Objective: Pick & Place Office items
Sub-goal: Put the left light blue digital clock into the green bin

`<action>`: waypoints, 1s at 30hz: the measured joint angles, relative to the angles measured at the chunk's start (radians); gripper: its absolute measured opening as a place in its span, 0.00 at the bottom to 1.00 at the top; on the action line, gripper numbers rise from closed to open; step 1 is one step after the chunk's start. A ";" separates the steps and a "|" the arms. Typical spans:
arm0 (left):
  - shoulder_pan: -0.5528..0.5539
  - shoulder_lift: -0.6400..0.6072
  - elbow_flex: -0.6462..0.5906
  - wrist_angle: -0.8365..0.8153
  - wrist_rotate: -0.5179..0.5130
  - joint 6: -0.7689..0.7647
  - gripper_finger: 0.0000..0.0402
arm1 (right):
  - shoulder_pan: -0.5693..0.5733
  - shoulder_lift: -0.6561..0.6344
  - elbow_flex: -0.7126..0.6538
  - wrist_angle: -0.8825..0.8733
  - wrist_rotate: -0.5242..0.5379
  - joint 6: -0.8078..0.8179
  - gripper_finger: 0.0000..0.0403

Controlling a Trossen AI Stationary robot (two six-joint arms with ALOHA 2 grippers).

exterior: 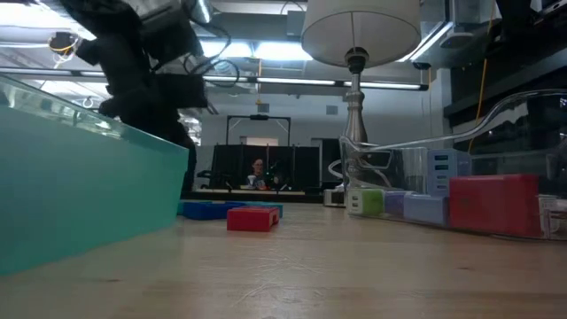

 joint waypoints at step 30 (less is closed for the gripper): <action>0.041 0.173 0.003 0.108 0.190 -0.086 0.36 | 0.000 0.000 0.000 0.000 0.000 0.000 0.69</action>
